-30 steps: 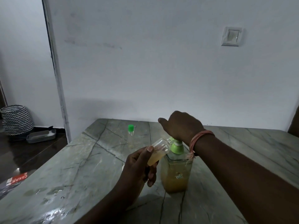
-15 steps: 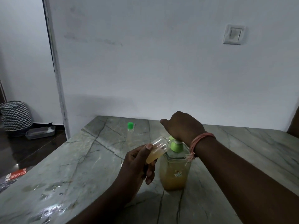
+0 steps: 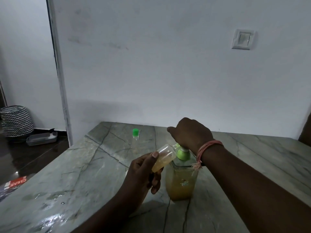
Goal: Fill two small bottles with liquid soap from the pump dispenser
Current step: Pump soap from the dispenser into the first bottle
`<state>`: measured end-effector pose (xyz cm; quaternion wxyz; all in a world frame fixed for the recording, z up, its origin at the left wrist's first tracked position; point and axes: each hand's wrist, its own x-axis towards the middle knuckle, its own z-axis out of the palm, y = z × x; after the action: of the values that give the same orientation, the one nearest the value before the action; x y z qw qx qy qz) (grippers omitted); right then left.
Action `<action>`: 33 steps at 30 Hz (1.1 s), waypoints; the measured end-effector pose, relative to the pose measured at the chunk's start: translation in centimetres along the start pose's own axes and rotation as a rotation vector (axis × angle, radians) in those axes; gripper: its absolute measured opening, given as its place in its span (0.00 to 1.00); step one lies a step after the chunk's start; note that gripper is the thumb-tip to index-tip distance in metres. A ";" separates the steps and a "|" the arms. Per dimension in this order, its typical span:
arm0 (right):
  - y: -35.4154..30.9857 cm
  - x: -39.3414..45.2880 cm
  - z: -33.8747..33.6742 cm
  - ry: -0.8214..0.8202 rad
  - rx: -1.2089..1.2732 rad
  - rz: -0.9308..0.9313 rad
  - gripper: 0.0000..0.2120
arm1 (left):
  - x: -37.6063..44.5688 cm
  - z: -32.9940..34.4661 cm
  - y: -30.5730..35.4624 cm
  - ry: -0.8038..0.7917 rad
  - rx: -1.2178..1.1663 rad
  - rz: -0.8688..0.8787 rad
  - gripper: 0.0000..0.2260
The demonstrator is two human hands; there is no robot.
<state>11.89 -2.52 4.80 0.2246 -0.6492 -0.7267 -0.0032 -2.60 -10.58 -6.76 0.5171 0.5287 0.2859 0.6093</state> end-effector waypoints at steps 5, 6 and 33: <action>-0.7 0.2 -0.9 0.034 -0.151 -0.098 0.18 | -0.1 0.1 0.1 0.003 0.000 0.001 0.17; -0.8 0.3 -0.9 0.052 -0.162 -0.113 0.19 | -0.1 0.1 0.2 -0.002 -0.005 0.004 0.17; -0.7 0.7 -0.7 0.005 -0.144 -0.080 0.17 | -0.1 -0.4 0.0 0.002 0.007 -0.003 0.22</action>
<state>11.37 -2.19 5.83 0.1788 -0.6341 -0.7494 -0.0660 -2.97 -10.63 -6.86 0.5157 0.5298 0.2893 0.6080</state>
